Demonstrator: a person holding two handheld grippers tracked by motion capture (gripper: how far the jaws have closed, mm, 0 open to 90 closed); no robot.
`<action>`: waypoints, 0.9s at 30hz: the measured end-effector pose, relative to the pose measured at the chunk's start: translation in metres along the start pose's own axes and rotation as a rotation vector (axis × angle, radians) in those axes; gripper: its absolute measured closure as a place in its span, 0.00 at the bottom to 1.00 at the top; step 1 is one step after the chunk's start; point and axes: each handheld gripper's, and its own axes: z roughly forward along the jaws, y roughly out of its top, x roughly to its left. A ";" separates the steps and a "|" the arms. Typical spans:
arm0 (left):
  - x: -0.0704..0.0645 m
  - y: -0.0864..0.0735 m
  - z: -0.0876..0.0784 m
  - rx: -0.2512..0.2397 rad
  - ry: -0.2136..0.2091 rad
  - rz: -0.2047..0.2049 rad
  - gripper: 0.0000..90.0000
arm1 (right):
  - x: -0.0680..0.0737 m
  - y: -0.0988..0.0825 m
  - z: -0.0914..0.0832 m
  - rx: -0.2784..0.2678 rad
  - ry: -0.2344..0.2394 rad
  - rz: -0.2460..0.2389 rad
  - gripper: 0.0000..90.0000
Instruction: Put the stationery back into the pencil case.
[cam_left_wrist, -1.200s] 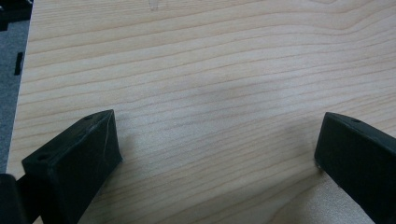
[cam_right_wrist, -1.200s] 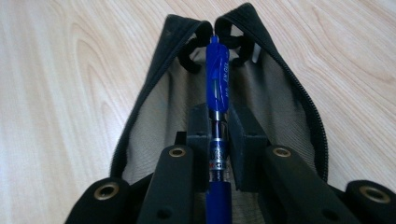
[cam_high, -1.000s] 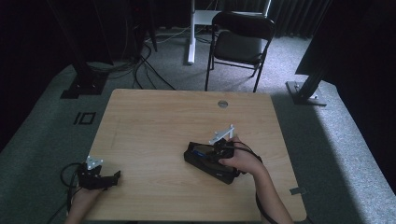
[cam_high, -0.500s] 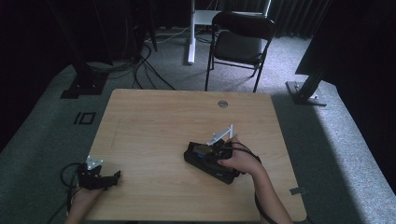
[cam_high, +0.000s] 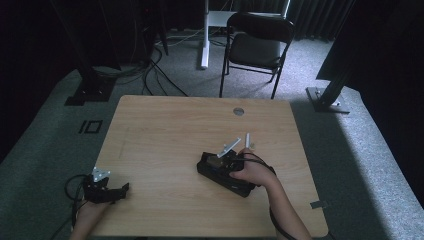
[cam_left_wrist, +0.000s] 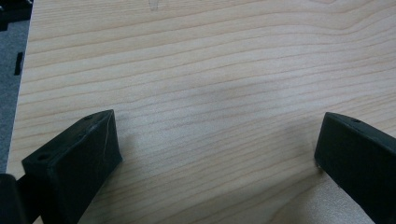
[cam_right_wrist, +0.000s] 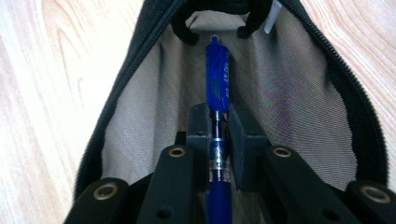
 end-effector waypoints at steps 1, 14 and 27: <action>0.000 0.000 0.000 0.000 0.000 0.000 0.00 | 0.000 0.000 0.001 0.010 -0.001 -0.005 0.88; 0.000 0.000 0.000 0.000 0.000 0.000 0.00 | 0.000 -0.001 0.004 0.021 0.003 -0.007 0.85; 0.000 0.000 0.000 0.000 0.000 0.000 0.00 | -0.002 -0.005 -0.008 -0.036 0.005 0.018 0.85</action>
